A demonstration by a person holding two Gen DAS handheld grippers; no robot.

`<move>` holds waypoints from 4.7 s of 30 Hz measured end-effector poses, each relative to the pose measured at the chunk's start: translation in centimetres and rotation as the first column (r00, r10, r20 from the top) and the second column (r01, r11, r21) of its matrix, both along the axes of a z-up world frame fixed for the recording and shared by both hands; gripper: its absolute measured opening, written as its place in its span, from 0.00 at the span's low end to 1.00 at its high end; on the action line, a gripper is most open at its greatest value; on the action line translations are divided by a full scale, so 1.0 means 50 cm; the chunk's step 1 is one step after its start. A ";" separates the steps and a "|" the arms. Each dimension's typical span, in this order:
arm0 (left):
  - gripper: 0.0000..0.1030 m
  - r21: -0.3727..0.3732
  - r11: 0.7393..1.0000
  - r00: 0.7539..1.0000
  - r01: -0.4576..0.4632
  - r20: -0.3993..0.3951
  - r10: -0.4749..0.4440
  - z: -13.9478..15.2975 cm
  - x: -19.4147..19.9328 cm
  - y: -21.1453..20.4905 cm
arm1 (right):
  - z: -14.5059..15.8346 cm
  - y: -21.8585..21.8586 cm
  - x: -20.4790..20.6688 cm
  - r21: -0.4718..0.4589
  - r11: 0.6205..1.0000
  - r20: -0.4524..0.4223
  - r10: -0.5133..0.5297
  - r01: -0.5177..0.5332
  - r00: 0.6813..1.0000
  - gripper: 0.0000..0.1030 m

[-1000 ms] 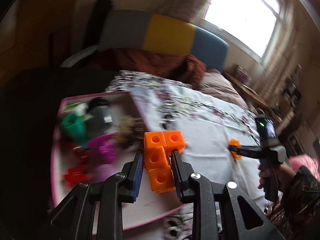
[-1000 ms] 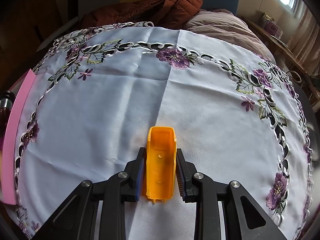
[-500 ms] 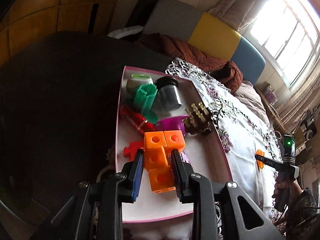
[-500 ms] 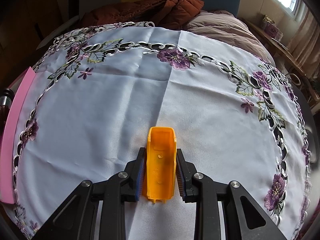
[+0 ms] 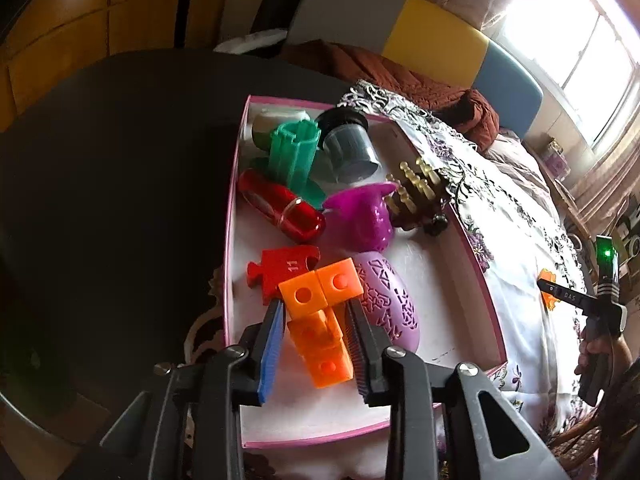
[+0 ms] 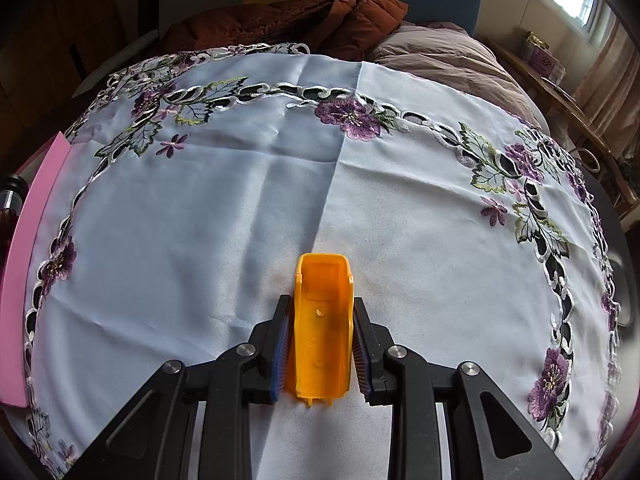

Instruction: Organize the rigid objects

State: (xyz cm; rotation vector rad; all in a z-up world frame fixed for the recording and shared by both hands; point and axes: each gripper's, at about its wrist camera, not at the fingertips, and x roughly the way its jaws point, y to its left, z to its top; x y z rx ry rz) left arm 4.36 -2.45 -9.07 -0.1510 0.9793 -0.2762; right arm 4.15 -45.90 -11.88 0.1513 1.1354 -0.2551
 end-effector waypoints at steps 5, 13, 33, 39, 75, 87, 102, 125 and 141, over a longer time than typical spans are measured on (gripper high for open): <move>0.30 0.021 1.000 0.999 -0.001 0.046 0.000 0.021 -0.008 -0.001 | 0.000 0.001 0.001 -0.002 1.000 0.000 0.000 0.000 1.000 0.28; 0.30 0.061 0.998 0.996 -0.025 0.082 0.020 0.043 -0.011 0.000 | 0.001 0.002 0.001 -0.012 1.000 -0.002 0.009 -0.009 1.000 0.27; 0.30 0.092 0.995 0.987 -0.035 0.159 0.020 0.087 -0.028 -0.003 | 0.004 0.004 -0.001 -0.029 1.000 -0.004 0.006 -0.006 1.000 0.26; 0.30 0.086 0.996 0.988 -0.033 0.156 0.019 0.085 -0.029 -0.001 | 0.003 0.004 -0.002 -0.025 1.000 -0.004 -0.010 0.010 1.000 0.26; 0.30 0.062 0.993 0.984 -0.100 0.152 0.090 0.076 -0.019 0.045 | 0.120 0.542 0.033 0.172 0.831 0.208 0.494 -0.529 0.844 0.26; 0.30 0.056 0.993 0.986 -0.107 0.134 0.099 0.059 -0.013 0.055 | 0.039 0.568 0.063 0.119 0.854 0.132 0.492 -0.507 0.860 0.29; 0.36 0.073 0.990 0.980 -0.120 0.169 0.106 0.080 -0.030 0.053 | 0.100 0.558 0.005 0.097 0.858 0.192 0.481 -0.504 0.856 0.65; 0.71 0.168 0.945 0.921 -0.280 0.326 0.215 0.155 -0.105 0.037 | 0.187 0.534 -0.076 -0.011 0.945 0.400 0.303 -0.326 0.865 0.85; 0.70 0.180 0.942 0.913 -0.283 0.351 0.208 0.154 -0.117 0.036 | 0.190 0.541 -0.081 -0.013 0.943 0.409 0.309 -0.333 0.859 0.85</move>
